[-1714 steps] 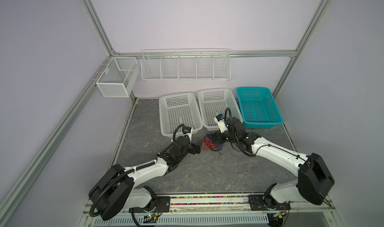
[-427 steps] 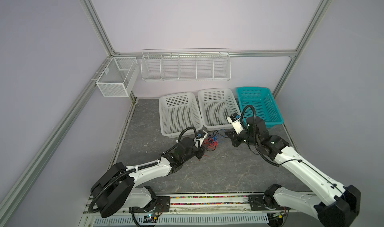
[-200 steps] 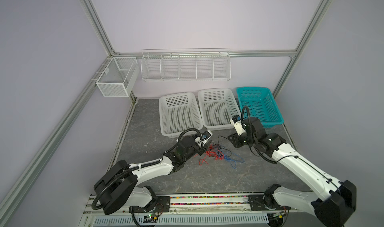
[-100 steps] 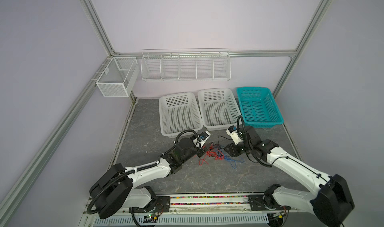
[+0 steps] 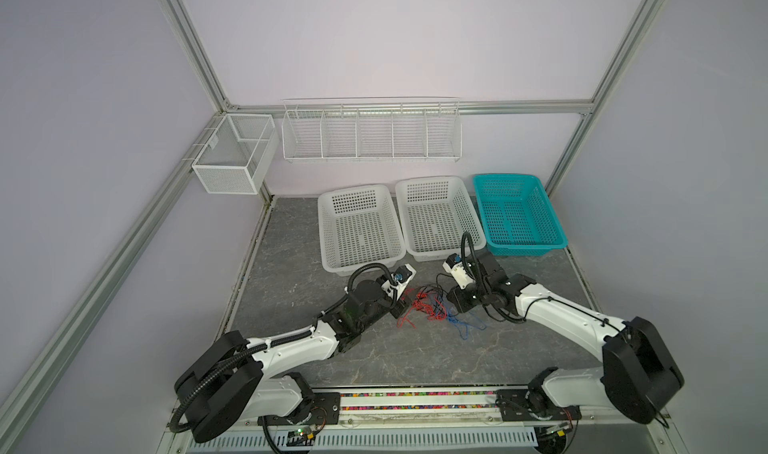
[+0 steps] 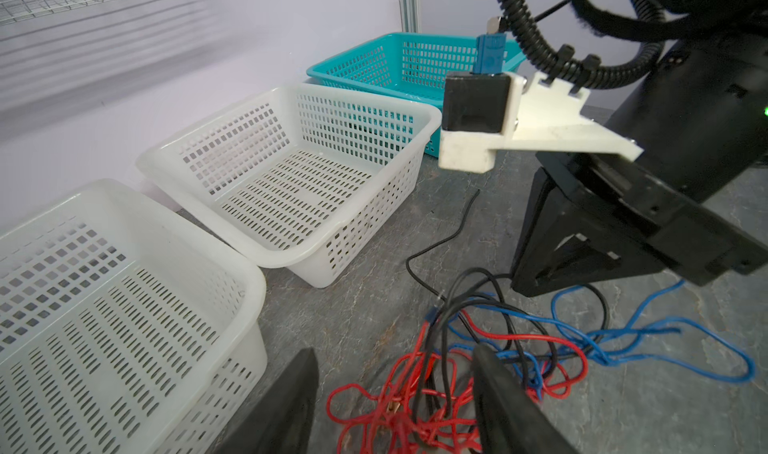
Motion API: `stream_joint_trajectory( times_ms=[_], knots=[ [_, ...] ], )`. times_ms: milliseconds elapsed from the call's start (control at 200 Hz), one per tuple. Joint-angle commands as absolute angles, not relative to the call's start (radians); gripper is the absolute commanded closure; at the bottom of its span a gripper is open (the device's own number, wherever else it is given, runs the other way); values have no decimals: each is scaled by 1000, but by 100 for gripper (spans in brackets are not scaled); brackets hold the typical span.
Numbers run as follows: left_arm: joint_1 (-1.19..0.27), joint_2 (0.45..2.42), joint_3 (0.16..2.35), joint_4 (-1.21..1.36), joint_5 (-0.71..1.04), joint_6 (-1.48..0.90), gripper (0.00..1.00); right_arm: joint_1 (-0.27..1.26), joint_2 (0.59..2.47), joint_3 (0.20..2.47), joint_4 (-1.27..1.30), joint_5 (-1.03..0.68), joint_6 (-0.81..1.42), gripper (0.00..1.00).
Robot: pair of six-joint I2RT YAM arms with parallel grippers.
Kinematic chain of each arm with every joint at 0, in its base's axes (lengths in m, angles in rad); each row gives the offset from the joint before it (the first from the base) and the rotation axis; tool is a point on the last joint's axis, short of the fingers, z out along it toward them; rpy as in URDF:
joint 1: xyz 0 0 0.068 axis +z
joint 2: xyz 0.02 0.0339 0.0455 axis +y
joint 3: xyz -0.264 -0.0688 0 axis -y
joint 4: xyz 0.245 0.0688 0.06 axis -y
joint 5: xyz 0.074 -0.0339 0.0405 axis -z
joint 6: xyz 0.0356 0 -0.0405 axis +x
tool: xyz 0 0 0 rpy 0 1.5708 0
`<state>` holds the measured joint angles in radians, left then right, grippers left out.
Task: Untangle the cables
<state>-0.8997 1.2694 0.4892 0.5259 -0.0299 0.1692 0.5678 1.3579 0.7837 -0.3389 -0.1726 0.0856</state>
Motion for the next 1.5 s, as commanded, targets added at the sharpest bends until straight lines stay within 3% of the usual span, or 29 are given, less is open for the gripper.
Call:
stream_joint_trajectory(
  times_ms=[0,525,1285,1495],
  knots=[
    [-905,1257,483,549,-44,150,41,575,1331,816,-314,-171,63,93],
    [-906,1185,483,528,51,99,41,606,1175,1000,-215,-433,142,93],
    [-905,1265,490,595,-61,47,41,661,1179,1268,-212,-471,46,93],
    [-905,1264,474,604,-76,45,42,661,1163,1303,-217,-399,23,93]
  ],
)
